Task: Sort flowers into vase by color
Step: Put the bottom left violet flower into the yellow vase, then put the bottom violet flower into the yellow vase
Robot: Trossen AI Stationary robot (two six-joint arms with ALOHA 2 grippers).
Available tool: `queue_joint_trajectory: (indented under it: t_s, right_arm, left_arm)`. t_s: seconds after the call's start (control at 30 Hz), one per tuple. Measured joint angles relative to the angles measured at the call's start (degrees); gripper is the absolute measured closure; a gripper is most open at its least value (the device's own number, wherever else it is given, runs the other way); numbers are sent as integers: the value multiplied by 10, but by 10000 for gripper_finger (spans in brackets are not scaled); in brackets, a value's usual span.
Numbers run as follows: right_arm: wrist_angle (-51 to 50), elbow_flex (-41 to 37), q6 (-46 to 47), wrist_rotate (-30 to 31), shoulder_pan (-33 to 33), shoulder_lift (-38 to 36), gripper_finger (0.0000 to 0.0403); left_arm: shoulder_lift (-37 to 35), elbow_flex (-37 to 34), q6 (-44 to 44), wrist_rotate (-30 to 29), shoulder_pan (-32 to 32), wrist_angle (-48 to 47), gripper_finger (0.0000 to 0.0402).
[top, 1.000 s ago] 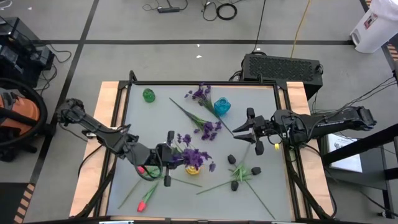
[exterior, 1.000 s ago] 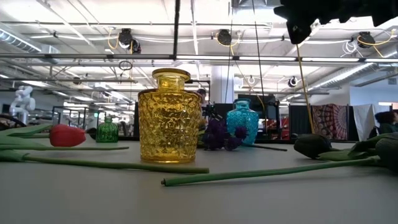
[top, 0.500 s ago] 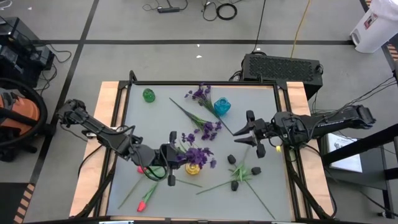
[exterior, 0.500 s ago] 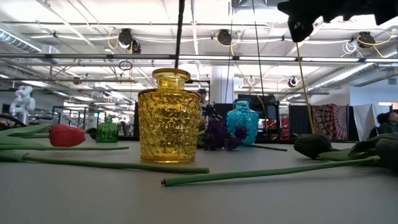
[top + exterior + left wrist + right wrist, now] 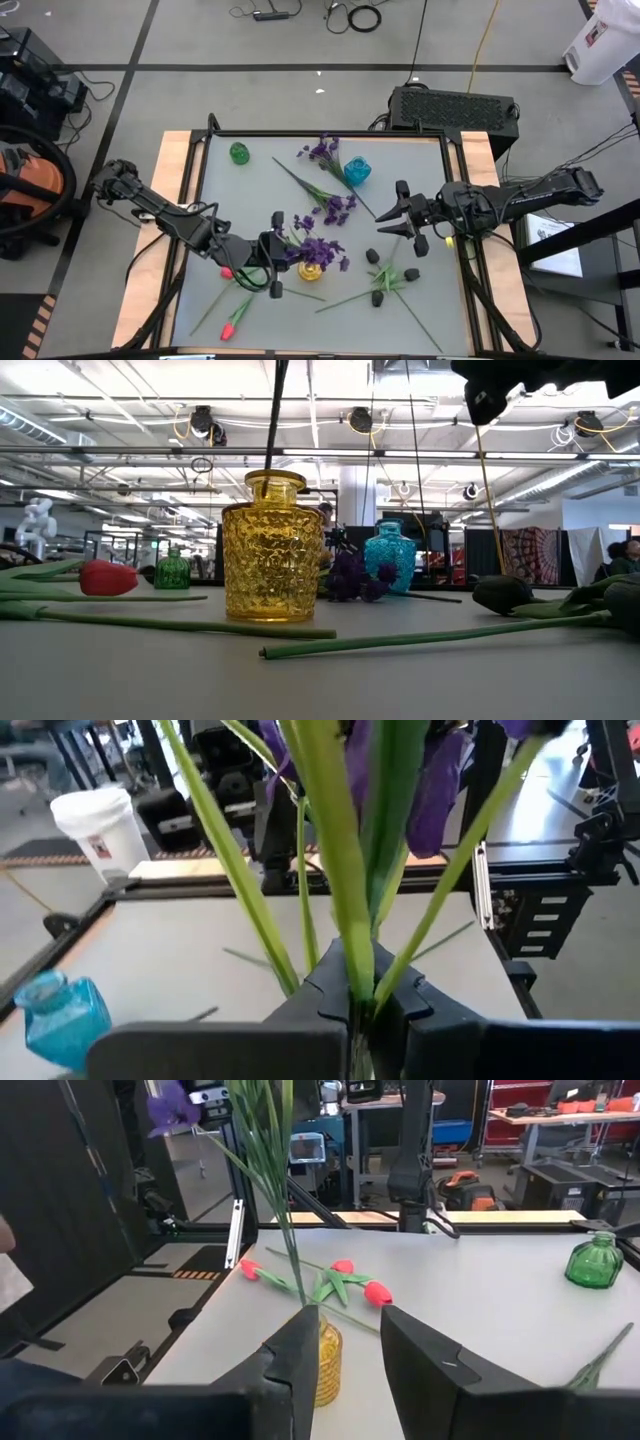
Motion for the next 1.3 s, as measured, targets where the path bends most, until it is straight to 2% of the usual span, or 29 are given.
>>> queue_joint_trajectory:
  t_s: [0.3, 0.63, 0.93, 1.3]
  right_arm:
    - [-2, 0, 0, 0, 0, 0, 300]
    - [-2, 0, 0, 0, 0, 0, 300]
    - [-2, 0, 0, 0, 0, 0, 300]
    - [-3, 0, 0, 0, 0, 0, 300]
  left_arm:
    - [0, 0, -53, -12, 9, -36, 339]
    - [0, 0, -101, -13, 12, -99, 249]
    - [0, 0, -182, 17, 11, -206, 242]
    - [0, 0, -195, 53, 10, -307, 242]
